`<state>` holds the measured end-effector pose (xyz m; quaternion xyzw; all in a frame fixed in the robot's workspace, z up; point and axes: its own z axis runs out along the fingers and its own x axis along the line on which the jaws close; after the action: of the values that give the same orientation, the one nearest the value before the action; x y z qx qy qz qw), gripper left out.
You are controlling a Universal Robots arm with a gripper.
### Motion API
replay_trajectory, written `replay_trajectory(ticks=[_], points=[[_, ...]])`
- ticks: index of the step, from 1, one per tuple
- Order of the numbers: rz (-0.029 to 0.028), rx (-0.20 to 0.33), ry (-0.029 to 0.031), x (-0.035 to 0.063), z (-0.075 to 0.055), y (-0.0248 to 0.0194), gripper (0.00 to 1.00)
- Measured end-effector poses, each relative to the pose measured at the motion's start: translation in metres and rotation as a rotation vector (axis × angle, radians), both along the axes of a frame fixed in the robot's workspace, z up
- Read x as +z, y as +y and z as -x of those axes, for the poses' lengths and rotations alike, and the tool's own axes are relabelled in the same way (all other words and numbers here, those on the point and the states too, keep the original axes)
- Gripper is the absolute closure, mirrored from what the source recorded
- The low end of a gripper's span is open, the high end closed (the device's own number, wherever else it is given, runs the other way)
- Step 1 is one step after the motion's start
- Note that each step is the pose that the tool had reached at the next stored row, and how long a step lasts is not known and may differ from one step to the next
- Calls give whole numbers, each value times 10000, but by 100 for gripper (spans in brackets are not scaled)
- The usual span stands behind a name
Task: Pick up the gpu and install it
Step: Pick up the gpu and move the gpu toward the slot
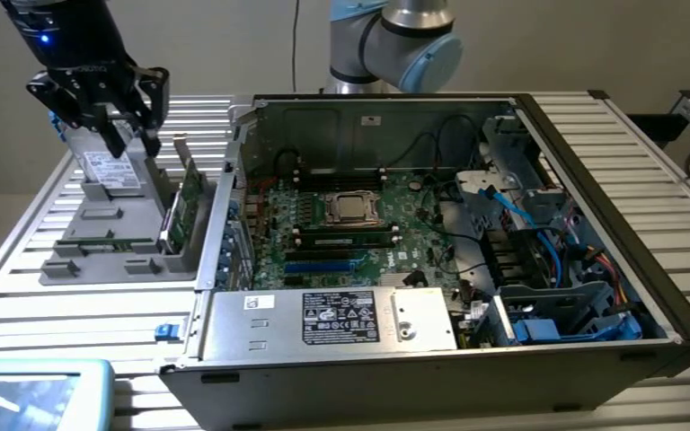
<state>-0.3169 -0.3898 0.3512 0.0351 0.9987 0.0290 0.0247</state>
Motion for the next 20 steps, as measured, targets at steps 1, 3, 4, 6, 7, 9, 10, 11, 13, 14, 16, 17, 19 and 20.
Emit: replay_trajectory(ticks=[1, 3, 4, 6, 7, 9, 10, 11, 13, 14, 16, 17, 19, 20], points=[[-19, 0, -2, -12, 1, 3, 51], [-71, 1, -7, -36, 2, 8, 51], [-98, 1, -11, -47, 3, 10, 51], [-124, 1, -16, -80, 3, 12, 51], [-133, 0, -16, -97, 3, 13, 51], [-137, -1, -25, -131, 3, 14, 51], [-137, 0, -39, -143, 3, 15, 51], [-137, 0, -52, -156, 3, 16, 51], [-137, 16, -65, -185, 3, 31, 51], [-146, 37, -68, -198, 3, 38, 51], [-181, 120, -84, -217, 2, 44, 51], [-199, 203, -93, -220, 3, 45, 51], [-202, 317, -91, -223, 9, 47, 51], [-201, 360, -90, -230, 9, 51, 51]])
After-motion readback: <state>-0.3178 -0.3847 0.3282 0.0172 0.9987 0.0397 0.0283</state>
